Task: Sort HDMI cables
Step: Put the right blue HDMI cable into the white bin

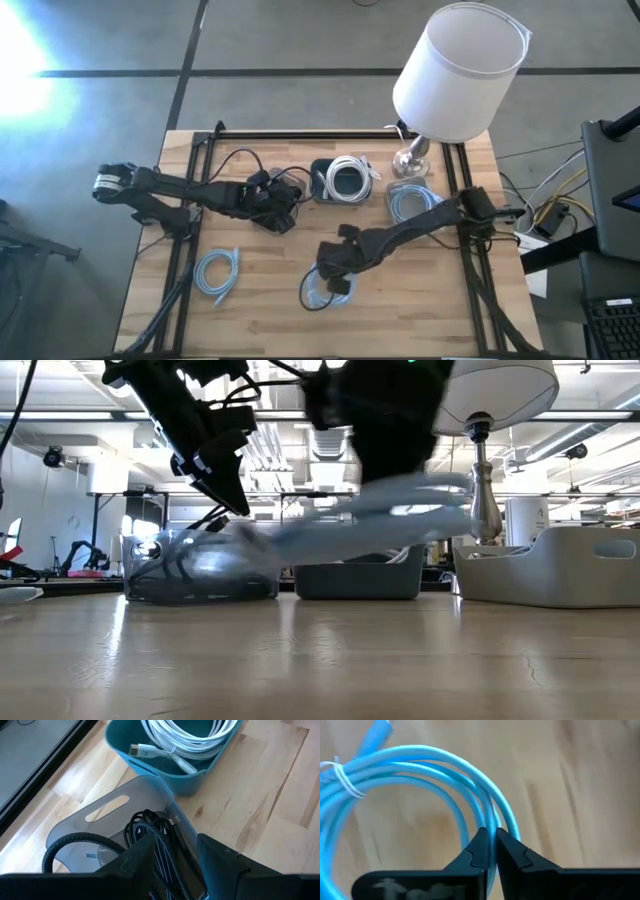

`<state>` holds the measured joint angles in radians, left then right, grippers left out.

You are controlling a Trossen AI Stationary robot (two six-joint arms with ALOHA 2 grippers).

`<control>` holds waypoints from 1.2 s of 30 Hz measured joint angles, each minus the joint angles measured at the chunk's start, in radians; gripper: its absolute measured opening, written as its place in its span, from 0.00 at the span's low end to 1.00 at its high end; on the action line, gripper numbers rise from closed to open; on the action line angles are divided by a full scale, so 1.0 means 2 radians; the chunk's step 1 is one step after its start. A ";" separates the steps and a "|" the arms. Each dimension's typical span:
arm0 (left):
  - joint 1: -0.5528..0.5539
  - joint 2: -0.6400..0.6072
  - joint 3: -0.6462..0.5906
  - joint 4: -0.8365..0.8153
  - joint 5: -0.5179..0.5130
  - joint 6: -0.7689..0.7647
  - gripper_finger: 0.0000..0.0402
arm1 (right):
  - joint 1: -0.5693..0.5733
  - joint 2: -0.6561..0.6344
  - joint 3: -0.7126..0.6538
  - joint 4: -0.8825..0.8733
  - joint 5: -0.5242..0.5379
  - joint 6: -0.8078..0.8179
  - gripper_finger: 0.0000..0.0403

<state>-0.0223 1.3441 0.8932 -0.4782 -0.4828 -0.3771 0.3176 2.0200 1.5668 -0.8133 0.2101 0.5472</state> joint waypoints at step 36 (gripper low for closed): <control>0.000 0.000 0.000 0.008 0.000 -0.014 0.38 | -0.102 -0.271 -0.290 -0.376 0.223 0.445 0.04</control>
<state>-0.0227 1.3441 0.8932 -0.4630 -0.4831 -0.4049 0.1133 1.4787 0.9858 -1.5645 0.6559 1.4380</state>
